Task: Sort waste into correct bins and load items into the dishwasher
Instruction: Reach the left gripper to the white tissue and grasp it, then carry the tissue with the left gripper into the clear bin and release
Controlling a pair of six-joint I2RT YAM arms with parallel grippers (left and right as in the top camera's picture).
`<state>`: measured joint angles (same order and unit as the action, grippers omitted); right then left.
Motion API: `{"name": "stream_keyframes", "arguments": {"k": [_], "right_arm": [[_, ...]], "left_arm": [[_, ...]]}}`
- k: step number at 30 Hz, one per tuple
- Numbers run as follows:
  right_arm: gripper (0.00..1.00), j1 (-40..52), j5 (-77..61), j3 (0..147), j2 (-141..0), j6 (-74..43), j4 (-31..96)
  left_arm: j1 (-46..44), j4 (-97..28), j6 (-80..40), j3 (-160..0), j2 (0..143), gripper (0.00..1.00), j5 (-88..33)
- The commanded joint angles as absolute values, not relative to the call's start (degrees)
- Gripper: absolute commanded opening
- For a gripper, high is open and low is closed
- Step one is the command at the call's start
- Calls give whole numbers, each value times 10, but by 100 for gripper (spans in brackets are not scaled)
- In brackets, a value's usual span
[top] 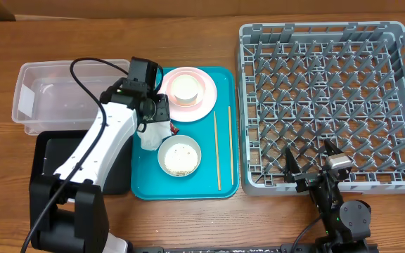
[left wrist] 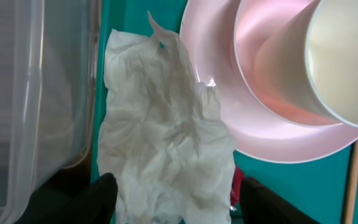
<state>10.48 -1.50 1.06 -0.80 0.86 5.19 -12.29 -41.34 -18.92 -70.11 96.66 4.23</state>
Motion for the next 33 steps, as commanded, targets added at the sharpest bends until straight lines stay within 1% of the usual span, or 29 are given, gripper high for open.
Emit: {"name": "stream_keyframes", "arguments": {"k": [1,5,9,15,17,19,22,24,25,27,33], "right_arm": [[100,101,-14,4,-2,9,48],[100,101,-14,4,-2,9,48],[100,101,-14,4,-2,9,48],[100,101,-14,4,-2,9,48],[100,101,-14,4,-2,9,48],[100,101,-14,4,-2,9,48],[100,101,-14,4,-2,9,48],[100,101,-14,4,-2,9,48],[100,101,-14,4,-2,9,48],[100,101,-14,4,-2,9,48],[100,101,-14,4,-2,9,48]], "left_arm": [[-121,-385,-177,-673,971,65,58],[-121,-345,-162,-652,985,67,62],[-121,-333,-163,-650,1009,68,62],[-121,-318,-163,-650,1058,67,62],[-121,-316,-162,-650,1068,65,62],[-121,-314,-162,-650,1071,58,62],[-121,-315,-162,-655,1068,37,62],[-121,-319,-162,-663,1060,21,62],[-121,-323,-163,-668,1056,15,62],[-121,-338,-163,-688,1041,12,62],[-121,-412,-163,-749,987,12,61]]}}
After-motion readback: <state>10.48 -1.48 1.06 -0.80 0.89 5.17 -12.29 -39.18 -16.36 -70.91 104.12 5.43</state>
